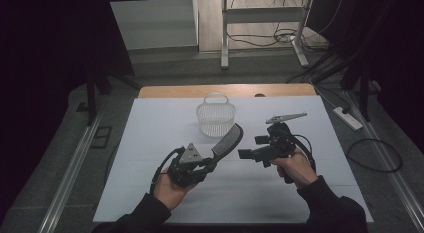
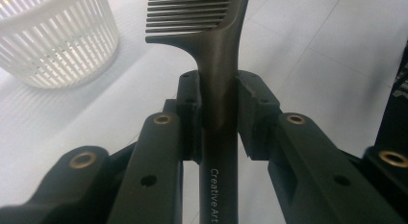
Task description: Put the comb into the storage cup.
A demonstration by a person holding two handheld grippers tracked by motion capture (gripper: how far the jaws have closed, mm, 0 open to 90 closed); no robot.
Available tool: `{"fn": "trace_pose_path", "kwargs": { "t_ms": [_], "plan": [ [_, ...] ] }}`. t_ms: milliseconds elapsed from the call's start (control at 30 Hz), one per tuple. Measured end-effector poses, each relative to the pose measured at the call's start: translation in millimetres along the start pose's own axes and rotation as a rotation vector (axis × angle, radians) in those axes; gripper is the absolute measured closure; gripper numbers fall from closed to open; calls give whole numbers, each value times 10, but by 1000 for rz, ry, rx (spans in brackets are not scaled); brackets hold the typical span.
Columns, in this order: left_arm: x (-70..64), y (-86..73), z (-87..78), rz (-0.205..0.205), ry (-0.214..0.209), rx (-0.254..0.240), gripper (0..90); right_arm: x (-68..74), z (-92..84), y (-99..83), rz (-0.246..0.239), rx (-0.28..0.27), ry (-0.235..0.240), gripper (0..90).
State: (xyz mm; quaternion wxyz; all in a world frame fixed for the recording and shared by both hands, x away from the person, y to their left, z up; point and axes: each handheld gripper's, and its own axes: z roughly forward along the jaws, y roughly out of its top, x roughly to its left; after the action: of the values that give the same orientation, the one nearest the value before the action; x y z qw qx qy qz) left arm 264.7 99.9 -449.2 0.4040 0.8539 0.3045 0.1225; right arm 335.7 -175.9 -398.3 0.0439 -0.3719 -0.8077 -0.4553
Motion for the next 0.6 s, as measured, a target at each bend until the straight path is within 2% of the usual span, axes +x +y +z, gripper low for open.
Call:
{"fn": "trace_pose_path", "kwargs": {
  "t_ms": [267, 600],
  "plan": [
    [-20, 27, 47, 9, -4, 2, 727, 5, 109, 122, 30, 35, -4, 0],
    [-21, 57, 95, 15, -4, 3, 727, -15, 212, 210, 39, 63, -32, 0]
  ]
}}
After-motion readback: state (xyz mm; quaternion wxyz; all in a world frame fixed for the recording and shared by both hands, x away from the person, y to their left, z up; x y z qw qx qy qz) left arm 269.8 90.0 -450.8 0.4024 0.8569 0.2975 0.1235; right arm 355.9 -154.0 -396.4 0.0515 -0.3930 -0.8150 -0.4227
